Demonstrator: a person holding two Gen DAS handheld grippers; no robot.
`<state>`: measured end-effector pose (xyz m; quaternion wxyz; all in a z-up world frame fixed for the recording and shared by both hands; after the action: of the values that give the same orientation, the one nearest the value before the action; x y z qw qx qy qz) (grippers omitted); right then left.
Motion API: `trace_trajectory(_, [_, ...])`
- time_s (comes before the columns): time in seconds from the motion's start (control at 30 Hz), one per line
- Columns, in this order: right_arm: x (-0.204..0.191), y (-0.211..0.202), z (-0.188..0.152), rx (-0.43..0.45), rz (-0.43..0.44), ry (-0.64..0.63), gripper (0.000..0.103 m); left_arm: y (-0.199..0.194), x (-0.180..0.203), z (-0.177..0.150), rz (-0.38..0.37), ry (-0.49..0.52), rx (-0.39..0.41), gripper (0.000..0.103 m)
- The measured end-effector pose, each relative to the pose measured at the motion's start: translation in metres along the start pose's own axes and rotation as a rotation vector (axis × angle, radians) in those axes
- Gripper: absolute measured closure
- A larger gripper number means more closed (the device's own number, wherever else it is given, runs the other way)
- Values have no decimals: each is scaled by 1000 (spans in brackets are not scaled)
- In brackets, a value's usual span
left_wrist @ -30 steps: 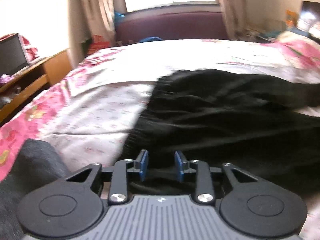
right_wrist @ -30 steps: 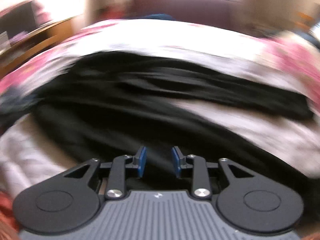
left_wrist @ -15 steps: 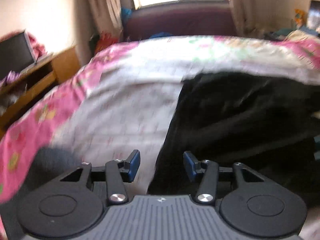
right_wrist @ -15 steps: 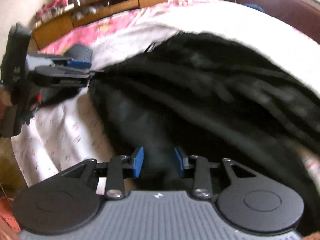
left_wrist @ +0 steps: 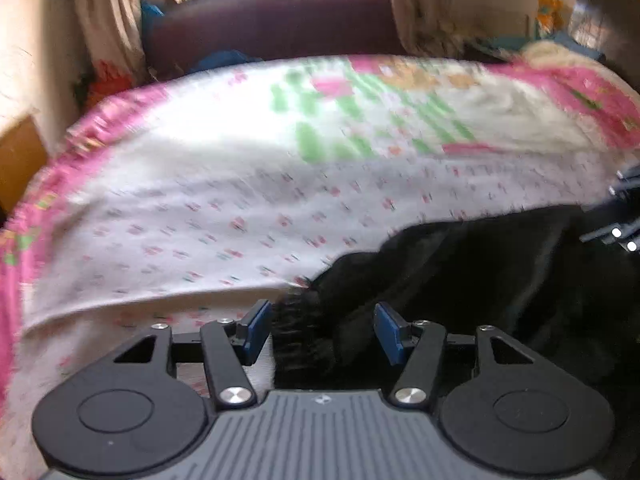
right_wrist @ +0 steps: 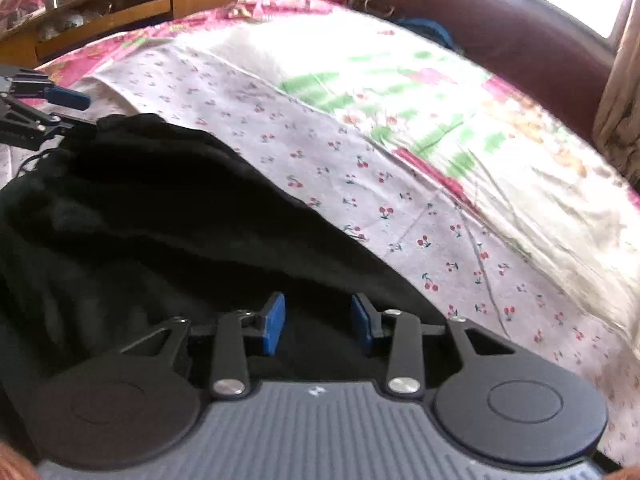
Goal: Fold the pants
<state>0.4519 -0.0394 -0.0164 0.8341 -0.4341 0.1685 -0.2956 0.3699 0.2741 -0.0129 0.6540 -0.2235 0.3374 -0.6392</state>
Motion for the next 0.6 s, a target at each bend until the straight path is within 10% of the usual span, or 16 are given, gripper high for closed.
trace_trajectory(0.4, [15,46,13,-112,45,-30,48,47,-5,2,-5,117,-133,20])
trace_trajectory(0.6, [25,42,19,-129,44,-22,46,48,2,7,-11,178,-144,31])
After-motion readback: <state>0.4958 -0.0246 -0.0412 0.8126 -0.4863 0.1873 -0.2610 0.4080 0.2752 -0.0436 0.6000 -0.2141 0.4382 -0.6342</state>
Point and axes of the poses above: each gripper's, at about its wrist camera, not at the fingertips, and y roughly the way its jaws point, x to its right, z to its top, the point moved 6 cm from there along y, roughly the way its jaws point, and after that the axes turned 9 degrees about z, right-handed, at the moved point
